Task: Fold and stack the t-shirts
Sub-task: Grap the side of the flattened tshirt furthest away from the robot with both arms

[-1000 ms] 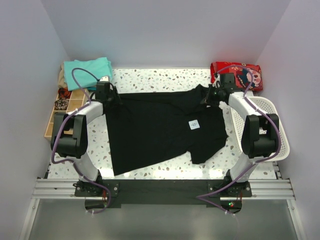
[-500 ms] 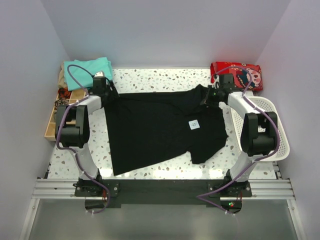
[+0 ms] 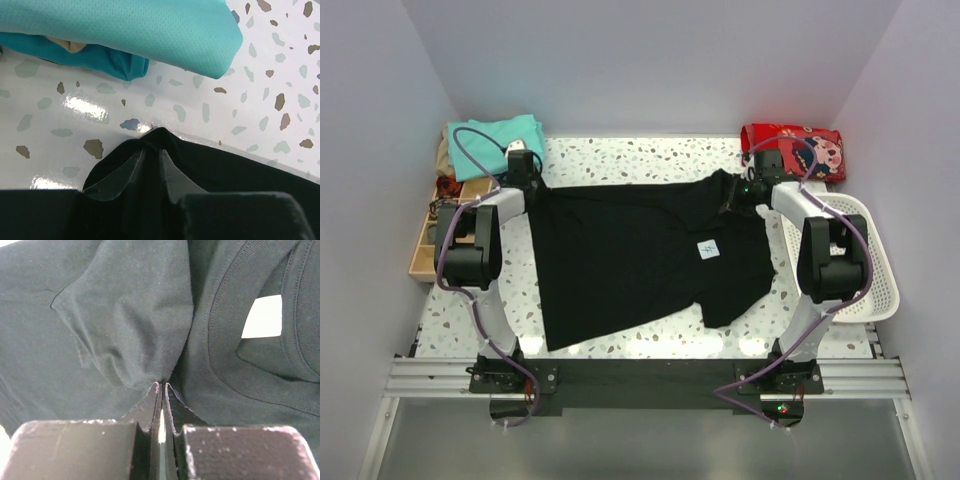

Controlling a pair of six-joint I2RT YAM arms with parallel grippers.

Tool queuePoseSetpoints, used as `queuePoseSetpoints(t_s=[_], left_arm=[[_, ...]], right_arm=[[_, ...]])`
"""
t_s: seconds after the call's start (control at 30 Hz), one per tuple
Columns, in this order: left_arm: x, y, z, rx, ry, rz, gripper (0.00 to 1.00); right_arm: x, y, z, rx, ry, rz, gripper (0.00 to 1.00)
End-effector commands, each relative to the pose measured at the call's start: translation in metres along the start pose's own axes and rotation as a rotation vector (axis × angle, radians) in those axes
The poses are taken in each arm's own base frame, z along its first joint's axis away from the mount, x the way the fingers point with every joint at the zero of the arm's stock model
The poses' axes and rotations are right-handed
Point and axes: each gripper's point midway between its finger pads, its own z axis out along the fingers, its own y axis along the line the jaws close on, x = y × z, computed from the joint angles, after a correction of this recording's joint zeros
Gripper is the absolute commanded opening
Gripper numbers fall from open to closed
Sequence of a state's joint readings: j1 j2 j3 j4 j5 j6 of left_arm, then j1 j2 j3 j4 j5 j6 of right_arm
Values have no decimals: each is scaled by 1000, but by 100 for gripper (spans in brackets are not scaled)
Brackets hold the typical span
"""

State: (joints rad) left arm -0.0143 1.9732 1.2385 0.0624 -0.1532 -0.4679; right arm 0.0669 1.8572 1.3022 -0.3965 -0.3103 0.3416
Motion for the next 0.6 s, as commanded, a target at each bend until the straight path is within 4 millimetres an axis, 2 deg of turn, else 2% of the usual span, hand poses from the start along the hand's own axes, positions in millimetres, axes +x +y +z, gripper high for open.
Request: queuePoseSetpoints(t_s=[0.0, 0.1, 0.27, 0.43, 0.5, 0.57], left_arm=[[-23, -4, 6, -9, -74, -13, 16], [-22, -4, 8, -10, -70, -9, 1], [-23, -5, 2, -1, -70, 17, 0], [-37, -20, -26, 59, -106, 38, 0], [-46, -26, -42, 82, -132, 38, 0], [-44, -24, -51, 78, -128, 39, 0]], right_arm=[[-17, 13, -6, -40, -38, -36, 0], [-16, 12, -6, -38, -36, -35, 0], [-14, 12, -4, -39, -29, -35, 0], [-19, 8, -10, -9, -58, -32, 0], [-26, 8, -21, 16, -98, -38, 0], [-35, 3, -33, 63, -148, -42, 0]])
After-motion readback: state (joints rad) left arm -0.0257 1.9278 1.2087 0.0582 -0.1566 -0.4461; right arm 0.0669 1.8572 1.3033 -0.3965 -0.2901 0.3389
